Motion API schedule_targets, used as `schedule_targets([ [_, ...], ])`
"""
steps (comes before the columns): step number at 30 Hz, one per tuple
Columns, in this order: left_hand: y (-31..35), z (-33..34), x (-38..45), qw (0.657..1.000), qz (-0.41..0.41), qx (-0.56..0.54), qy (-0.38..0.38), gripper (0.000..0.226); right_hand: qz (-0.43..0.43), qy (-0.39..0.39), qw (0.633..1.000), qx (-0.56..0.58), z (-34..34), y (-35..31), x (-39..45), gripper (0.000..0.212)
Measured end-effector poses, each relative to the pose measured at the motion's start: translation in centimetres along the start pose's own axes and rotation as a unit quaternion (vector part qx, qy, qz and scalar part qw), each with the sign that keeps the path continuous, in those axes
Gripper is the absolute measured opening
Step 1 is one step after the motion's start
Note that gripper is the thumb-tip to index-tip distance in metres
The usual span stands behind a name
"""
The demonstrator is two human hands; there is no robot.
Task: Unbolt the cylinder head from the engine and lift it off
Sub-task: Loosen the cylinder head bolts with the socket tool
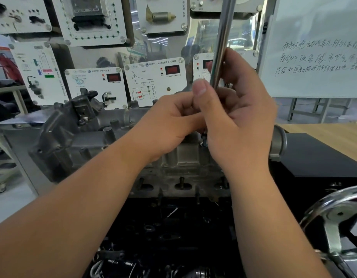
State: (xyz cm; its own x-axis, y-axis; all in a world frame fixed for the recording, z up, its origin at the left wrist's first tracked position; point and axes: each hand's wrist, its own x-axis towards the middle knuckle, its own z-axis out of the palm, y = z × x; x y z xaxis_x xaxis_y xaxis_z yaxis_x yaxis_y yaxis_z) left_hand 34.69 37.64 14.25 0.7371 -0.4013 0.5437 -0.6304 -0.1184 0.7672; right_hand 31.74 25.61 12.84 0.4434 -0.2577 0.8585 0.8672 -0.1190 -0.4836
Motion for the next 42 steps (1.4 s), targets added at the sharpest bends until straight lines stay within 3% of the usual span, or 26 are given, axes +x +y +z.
schedule_targets([
  [4,-0.1,-0.3,0.1,0.999,0.014,0.038,0.006,0.027,0.014,-0.009,1.0,0.002,0.3,-0.1,-0.2,0.054],
  [10,-0.3,-0.1,0.0,1.0,0.008,0.015,0.014,0.013,0.015,0.03,0.997,-0.076,-0.2,0.0,0.0,0.021],
  [21,0.1,-0.1,0.0,1.0,0.004,0.02,0.005,0.027,0.017,0.025,0.999,-0.033,-0.1,0.0,0.1,0.047],
  [24,0.0,-0.1,0.0,0.999,-0.003,0.033,0.01,0.032,0.035,0.035,0.999,-0.018,-0.1,0.1,0.1,0.04],
  [27,-0.3,-0.1,0.0,1.0,0.004,0.028,0.008,0.01,0.019,0.029,0.998,-0.054,-0.5,0.3,0.3,0.027],
  [31,-0.4,-0.2,0.0,1.0,-0.01,-0.023,-0.013,0.019,0.001,0.011,0.997,-0.074,-0.8,0.1,0.3,0.037],
  [34,-0.3,-0.2,0.0,0.999,0.003,-0.018,-0.029,0.01,0.002,0.002,0.999,-0.043,-0.8,-0.1,0.3,0.048],
  [38,-0.5,-0.1,0.3,1.0,0.007,0.011,-0.012,0.032,0.013,0.001,0.999,-0.046,-0.5,0.0,0.4,0.037],
  [42,-0.5,0.0,0.2,1.0,0.004,0.015,0.003,0.018,0.033,0.033,0.998,-0.051,-0.6,0.1,0.4,0.031],
])
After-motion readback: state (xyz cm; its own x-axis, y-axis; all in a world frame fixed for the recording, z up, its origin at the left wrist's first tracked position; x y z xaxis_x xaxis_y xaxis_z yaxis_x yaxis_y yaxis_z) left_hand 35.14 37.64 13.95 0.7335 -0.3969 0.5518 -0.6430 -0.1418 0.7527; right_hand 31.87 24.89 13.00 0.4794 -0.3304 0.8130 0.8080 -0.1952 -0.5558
